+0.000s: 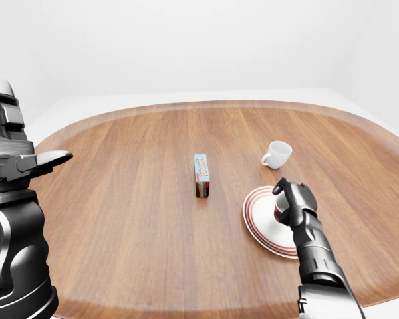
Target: Pick up the red mug and put it on the plate
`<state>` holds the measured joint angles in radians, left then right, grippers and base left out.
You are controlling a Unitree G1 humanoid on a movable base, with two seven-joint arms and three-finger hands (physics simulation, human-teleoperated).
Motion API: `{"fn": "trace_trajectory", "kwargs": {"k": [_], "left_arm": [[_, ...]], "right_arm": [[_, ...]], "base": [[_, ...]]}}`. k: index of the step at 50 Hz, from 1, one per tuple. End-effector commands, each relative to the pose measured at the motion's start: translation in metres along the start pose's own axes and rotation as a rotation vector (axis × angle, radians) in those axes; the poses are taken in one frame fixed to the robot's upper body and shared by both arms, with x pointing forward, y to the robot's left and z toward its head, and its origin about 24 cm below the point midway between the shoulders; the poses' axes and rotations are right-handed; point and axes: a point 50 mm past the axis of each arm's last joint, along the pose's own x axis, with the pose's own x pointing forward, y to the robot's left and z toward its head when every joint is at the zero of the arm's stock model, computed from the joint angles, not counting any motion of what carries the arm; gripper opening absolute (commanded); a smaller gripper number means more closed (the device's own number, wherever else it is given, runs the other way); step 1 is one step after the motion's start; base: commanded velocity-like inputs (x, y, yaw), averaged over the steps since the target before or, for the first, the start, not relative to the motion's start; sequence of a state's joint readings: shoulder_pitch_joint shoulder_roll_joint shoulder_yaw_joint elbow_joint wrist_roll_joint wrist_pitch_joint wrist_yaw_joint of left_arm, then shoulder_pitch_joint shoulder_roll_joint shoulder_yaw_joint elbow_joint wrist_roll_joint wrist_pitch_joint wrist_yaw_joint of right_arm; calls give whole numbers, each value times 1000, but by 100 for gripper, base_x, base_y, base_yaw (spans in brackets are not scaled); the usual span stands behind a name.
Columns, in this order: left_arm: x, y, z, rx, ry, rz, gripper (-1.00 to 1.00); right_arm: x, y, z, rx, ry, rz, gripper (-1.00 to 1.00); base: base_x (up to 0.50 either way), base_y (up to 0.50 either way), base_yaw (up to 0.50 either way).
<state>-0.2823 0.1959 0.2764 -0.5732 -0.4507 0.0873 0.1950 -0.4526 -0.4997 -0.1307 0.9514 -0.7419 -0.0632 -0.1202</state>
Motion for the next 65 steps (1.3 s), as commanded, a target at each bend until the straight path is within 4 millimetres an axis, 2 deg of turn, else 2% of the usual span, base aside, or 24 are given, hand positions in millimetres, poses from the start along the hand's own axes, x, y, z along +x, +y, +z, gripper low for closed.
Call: {"fn": "trace_trajectory", "kwargs": {"k": [1, 14, 24, 25, 27, 33, 39, 41, 46, 53, 57, 59, 60, 61, 65], "left_arm": [[0, 0, 0, 1, 0, 1, 96], [0, 1, 0, 1, 2, 2, 95], [-2, 2, -1, 4, 8, 4, 95], [-2, 2, -2, 6, 12, 4, 95], [-1, 2, -2, 7, 10, 8, 95], [-2, 4, -6, 16, 28, 10, 95], [-2, 4, -9, 21, 37, 10, 96], [-4, 3, -7, 18, 34, 7, 96], [-3, 1, -8, 17, 36, 1, 96], [-4, 2, -7, 16, 30, 0, 96], [-3, 2, -6, 15, 29, 1, 95], [-3, 2, -7, 16, 30, 3, 96], [-3, 3, -7, 18, 31, 3, 96], [-3, 3, -7, 17, 32, 4, 96], [-2, 2, -6, 13, 25, 6, 95]], "right_arm": [[1, 6, -7, 7, 43, -25, -100], [0, 12, -13, -17, 72, -24, -100], [2, 5, -9, -23, 49, -39, -100], [2, 5, -9, -25, 46, -37, -62], [2, 4, -8, -14, 40, -37, 100], [0, 6, -11, -9, 46, -32, 100], [0, -1, -8, -25, 25, -40, 100], [-1, -4, -8, -97, 25, -41, 100], [-4, -23, -4, -90, 27, -77, 100], [-8, -49, 21, -147, -41, -126, 100], [-9, -56, 32, -149, -74, -140, 100], [-11, -62, 41, -77, -106, -160, 100], [-11, -64, 46, 36, -133, -157, 100], [-13, -68, 56, 221, -184, -142, 100], [-25, -82, 89, 527, -402, -75, 100]], "base": [[0, 0, 0], [0, 0, 0], [0, 0, 0], [0, 0, 0], [0, 0, 0], [0, 0, 0], [0, 0, 0], [0, 0, 0], [0, 0, 0], [0, 0, 0], [0, 0, 0], [0, 0, 0], [0, 0, 0], [0, 0, 0], [0, 0, 0]]}}
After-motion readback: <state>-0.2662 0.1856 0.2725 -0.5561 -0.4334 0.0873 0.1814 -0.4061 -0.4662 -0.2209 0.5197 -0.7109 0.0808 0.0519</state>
